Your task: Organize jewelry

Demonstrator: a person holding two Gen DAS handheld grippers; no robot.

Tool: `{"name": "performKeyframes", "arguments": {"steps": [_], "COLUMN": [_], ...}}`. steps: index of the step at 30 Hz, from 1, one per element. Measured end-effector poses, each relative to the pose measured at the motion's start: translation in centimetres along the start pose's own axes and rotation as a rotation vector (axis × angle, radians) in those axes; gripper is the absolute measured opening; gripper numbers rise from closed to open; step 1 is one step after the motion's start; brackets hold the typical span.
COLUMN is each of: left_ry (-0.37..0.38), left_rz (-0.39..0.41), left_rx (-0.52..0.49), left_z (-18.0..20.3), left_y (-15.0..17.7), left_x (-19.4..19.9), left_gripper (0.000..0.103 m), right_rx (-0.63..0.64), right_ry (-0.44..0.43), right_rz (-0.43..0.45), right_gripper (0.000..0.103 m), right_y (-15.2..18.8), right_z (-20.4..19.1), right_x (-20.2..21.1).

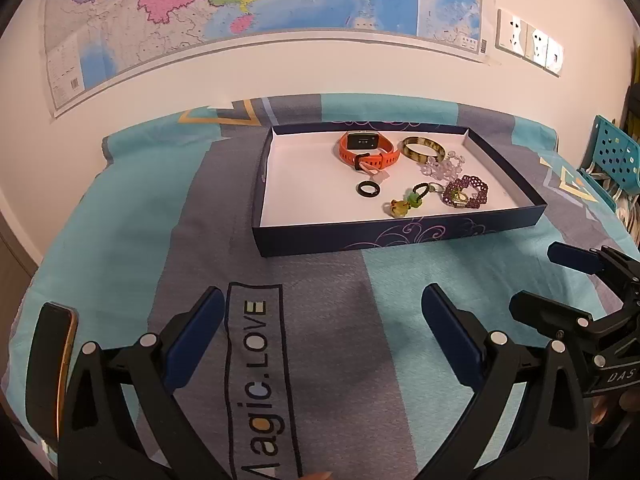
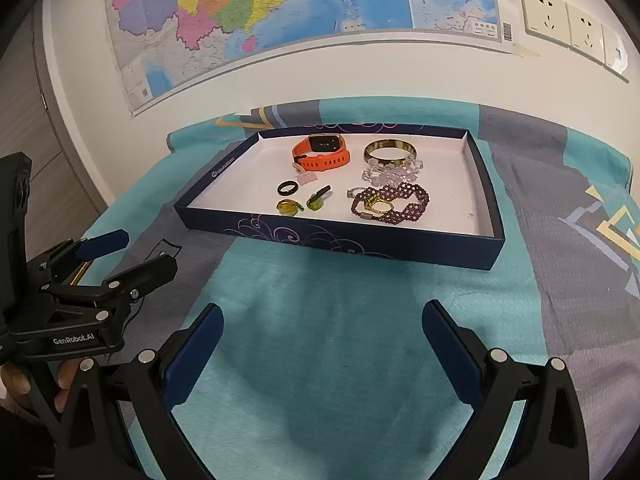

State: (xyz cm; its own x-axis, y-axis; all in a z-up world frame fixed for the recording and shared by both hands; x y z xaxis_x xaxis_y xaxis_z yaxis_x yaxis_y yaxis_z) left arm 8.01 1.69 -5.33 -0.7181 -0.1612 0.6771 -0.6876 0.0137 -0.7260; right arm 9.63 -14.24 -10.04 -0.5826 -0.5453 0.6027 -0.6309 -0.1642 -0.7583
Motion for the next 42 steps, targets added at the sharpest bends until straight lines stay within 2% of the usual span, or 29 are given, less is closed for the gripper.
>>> {"name": "performKeyframes", "arguments": {"steps": [42], "left_ry": [0.004], "left_rz": [-0.014], "left_rx": [0.003], "left_z": [0.37], "left_y": [0.43], "left_x": [-0.47], "left_gripper": [0.097], "right_rx": [-0.022], "right_ry": [-0.005], "right_rz": [-0.011], "right_gripper": [0.096], "right_y": [0.53], "right_z": [0.19], "right_x": [-0.23]}}
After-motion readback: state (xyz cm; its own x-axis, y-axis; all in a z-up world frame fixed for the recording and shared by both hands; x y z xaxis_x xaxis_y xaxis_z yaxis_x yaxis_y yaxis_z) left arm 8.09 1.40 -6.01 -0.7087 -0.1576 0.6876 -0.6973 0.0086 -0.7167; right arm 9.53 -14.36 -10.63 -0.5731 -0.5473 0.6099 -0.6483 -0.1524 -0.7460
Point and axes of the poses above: each gripper's, at about its wrist camera, not at the fingertips, and x roughly against the way its jaws point, z to its right, y to its underside, the point moved 8 cm from there along -x, roughly the way its jaws point, and after that the axes turned 8 degrees about -y, right-handed, at the moved point
